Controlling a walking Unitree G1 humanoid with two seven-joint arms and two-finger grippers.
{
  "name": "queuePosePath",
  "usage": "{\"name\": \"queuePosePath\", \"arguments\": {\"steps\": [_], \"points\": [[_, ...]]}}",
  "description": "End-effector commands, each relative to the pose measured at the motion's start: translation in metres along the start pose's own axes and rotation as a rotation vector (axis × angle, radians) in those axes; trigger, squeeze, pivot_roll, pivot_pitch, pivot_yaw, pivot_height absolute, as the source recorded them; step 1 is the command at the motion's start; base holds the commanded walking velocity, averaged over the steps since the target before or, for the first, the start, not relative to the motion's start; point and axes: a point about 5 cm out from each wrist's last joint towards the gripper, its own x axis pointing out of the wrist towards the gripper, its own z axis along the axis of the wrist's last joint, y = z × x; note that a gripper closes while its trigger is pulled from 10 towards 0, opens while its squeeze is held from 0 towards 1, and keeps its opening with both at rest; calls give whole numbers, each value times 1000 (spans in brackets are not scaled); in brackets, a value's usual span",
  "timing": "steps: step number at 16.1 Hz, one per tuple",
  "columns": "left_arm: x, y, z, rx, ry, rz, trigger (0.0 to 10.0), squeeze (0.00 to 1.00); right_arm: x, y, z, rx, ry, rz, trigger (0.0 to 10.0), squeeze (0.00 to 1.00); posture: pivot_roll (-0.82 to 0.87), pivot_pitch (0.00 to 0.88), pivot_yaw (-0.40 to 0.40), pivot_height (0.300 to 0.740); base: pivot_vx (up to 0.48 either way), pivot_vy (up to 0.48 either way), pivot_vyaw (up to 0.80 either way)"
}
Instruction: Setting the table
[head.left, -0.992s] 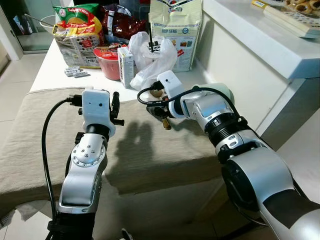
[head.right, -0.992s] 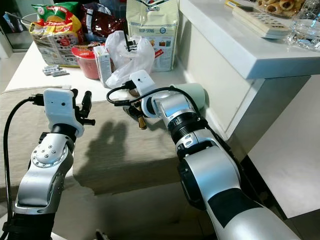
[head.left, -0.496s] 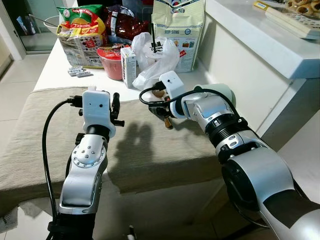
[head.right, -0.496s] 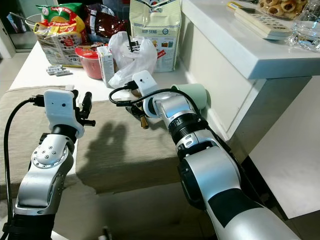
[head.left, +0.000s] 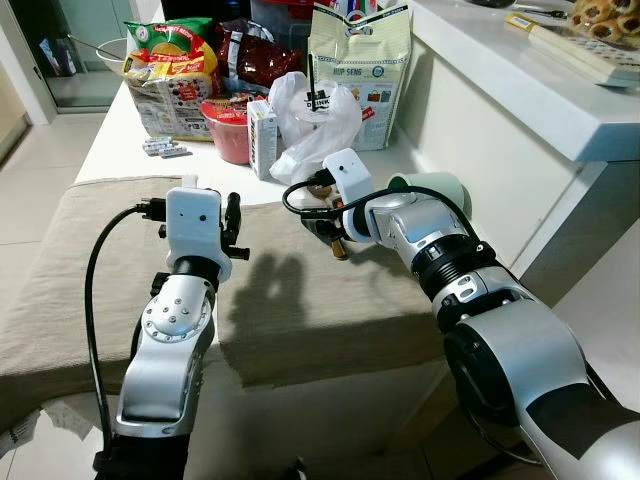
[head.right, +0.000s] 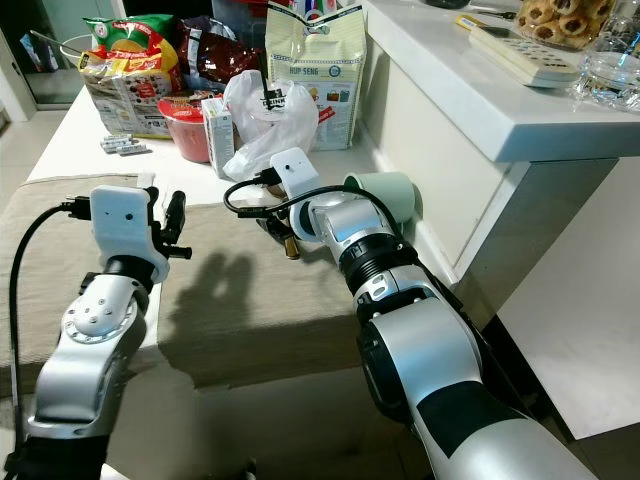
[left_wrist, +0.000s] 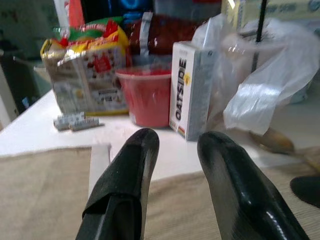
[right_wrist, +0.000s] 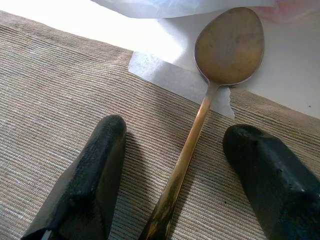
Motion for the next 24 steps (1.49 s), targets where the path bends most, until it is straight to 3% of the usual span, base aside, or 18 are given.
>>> {"name": "queuePosePath", "arguments": {"steps": [1,4,6,8,11,17,21,24], "points": [[-3,0,8,3,-12,-40,10000,0,3,-10,-34,7,143,-58,10000,0,-115,0,-48,740,0,0,0],[-19,7,11,49,55,-208,10000,0,3,-13,-31,-10,123,-80,10000,0,-104,1,-52,740,0,0,0],[-32,12,19,65,102,-378,10000,0,2,-14,-26,-19,104,-83,10000,0,-83,2,-52,740,0,0,0],[-38,20,29,94,118,-480,10000,0,2,-15,-22,-28,80,-98,10000,0,-77,3,-48,740,0,0,0],[-37,29,37,84,134,-495,10000,0,0,-18,-17,-45,58,-113,10000,0,-71,9,-42,740,0,0,0],[-42,22,43,49,146,-552,10000,0,0,-27,-21,-84,31,-204,10000,0,-72,15,-47,740,0,0,0],[-42,21,45,33,151,-556,10000,0,-2,-26,-9,-104,-15,-215,10000,0,-74,17,-44,740,0,0,0],[-43,20,45,36,156,-563,10000,0,-1,-27,-13,-116,-2,-240,10000,0,-74,18,-43,740,0,0,0]]}}
